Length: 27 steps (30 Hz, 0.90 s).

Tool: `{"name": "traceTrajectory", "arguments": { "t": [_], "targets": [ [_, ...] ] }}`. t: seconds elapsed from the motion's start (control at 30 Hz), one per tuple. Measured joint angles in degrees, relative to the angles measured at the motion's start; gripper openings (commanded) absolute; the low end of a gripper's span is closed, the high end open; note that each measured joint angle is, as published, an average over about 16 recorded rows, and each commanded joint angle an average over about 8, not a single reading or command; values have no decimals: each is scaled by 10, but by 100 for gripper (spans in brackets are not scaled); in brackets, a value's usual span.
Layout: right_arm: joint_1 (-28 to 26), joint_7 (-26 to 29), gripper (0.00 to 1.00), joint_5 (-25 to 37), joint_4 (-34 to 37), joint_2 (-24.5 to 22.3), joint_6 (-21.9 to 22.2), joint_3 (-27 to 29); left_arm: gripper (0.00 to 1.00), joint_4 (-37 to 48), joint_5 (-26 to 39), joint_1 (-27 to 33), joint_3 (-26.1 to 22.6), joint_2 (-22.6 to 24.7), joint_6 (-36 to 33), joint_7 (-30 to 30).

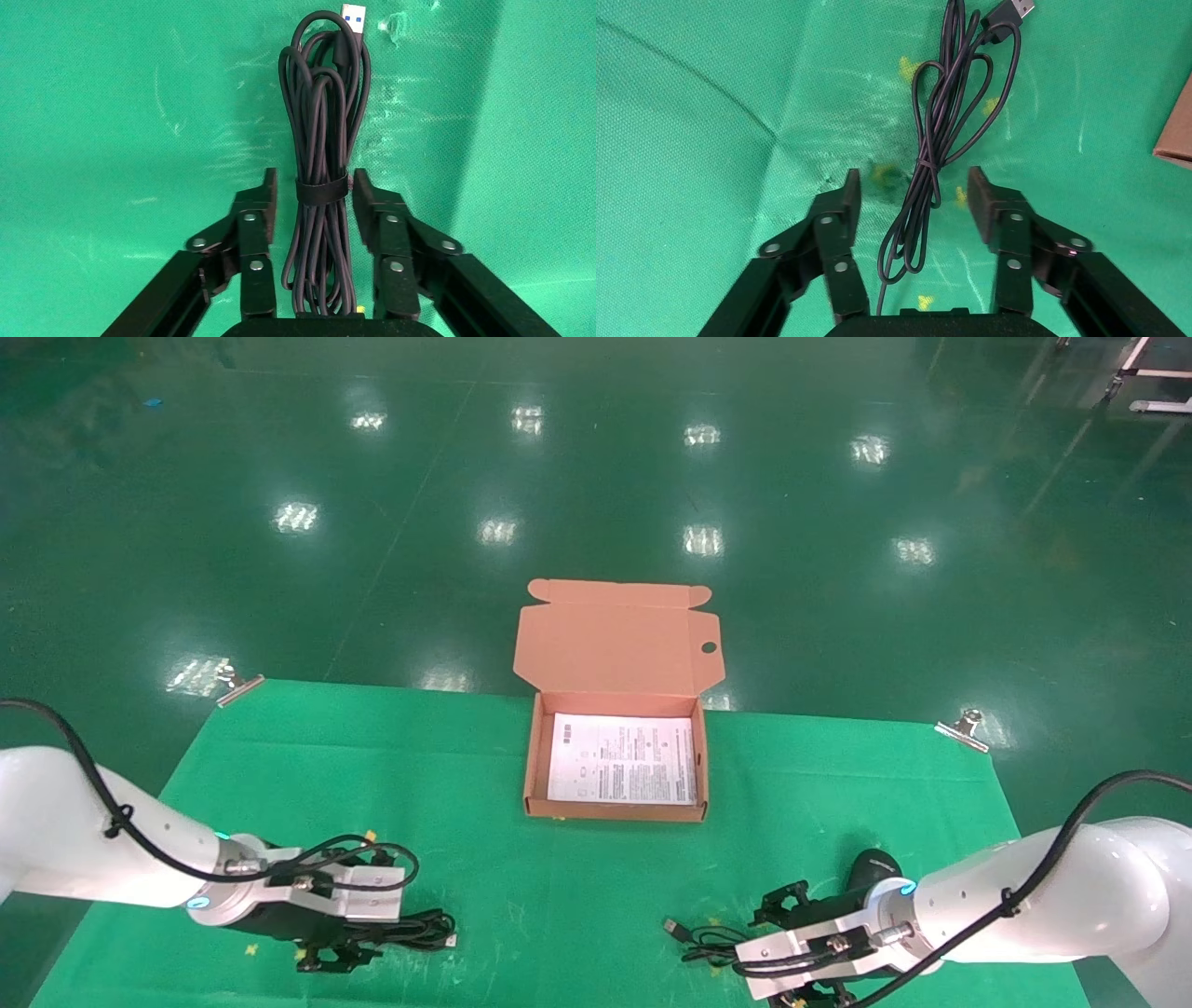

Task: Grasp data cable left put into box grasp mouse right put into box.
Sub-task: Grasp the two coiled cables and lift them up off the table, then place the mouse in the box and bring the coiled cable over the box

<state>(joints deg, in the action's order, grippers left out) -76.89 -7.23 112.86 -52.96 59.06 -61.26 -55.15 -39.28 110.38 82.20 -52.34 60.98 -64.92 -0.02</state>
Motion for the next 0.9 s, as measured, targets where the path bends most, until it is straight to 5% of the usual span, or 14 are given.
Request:
{"name": "traceTrajectory", "arguments": {
  "t": [0.9],
  "targets": [
    [-12, 28, 0, -5, -10, -18, 0, 13, 0, -34, -8, 13, 9, -26, -8, -2]
  ]
}}
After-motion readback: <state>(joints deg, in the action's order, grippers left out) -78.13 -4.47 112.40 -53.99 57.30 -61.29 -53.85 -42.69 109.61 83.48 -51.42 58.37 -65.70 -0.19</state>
